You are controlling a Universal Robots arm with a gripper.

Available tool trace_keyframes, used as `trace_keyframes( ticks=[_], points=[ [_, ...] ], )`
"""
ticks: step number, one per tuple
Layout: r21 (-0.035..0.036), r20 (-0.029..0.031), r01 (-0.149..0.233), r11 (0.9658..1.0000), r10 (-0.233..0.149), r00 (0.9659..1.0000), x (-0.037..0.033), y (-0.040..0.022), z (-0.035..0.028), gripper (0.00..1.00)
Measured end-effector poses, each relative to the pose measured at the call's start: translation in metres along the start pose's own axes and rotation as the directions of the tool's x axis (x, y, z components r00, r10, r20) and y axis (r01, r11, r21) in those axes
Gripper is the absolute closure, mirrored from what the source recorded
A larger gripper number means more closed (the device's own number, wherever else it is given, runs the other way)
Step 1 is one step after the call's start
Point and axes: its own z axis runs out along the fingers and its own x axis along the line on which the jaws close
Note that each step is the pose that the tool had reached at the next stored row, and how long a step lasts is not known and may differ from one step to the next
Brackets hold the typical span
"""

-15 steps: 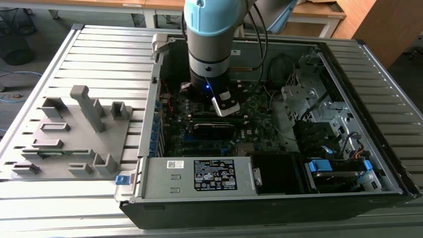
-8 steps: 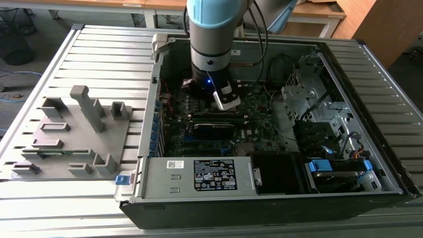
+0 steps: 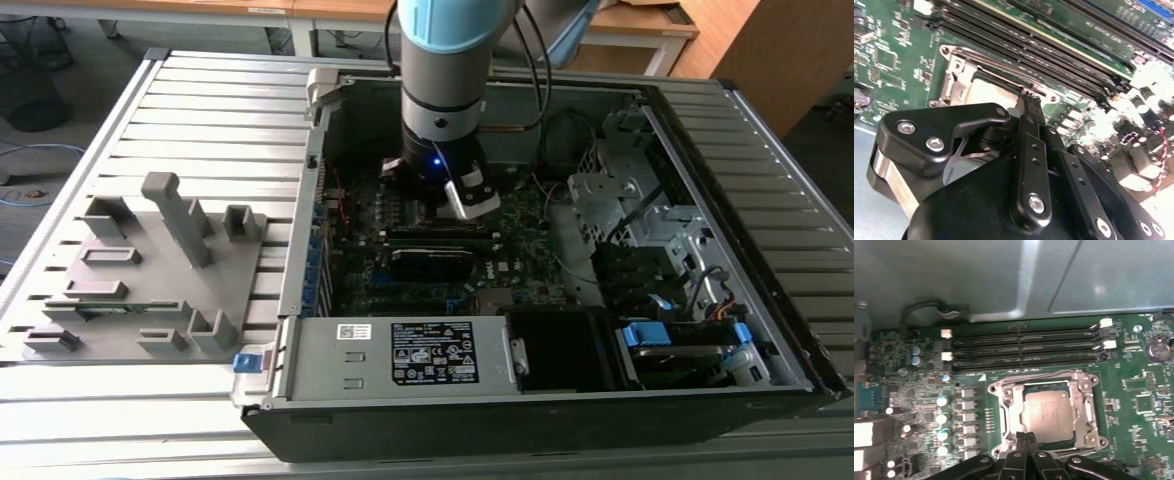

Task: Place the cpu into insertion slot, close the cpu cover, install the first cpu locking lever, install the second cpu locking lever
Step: 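Install the second cpu locking lever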

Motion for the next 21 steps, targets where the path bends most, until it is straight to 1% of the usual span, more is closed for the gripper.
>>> trace_keyframes(
  ticks=[3,7,9,12,16,19,21],
  points=[
    [0.0088,-0.0017,0.000,1.0000,0.000,1.0000,-0.0060,0.0028,0.0007,0.90],
    [0.0287,-0.0013,0.000,0.9996,0.000,1.0000,-0.0105,0.0104,0.0023,0.90],
    [0.0361,-0.0009,0.001,0.9993,-0.001,1.0000,-0.0126,0.0136,0.0029,0.90],
    [0.0410,-0.0008,0.001,0.9992,-0.001,1.0000,-0.0159,0.0175,0.0038,0.90],
    [0.0421,-0.0006,0.001,0.9991,-0.001,1.0000,-0.0158,0.0265,0.0056,0.90],
    [0.0436,-0.0008,0.001,0.9990,-0.001,1.0000,-0.0159,0.0281,0.0054,0.90],
    [0.0435,-0.0006,0.001,0.9991,-0.001,1.0000,-0.0160,0.0285,0.0035,0.90]
  ],
)
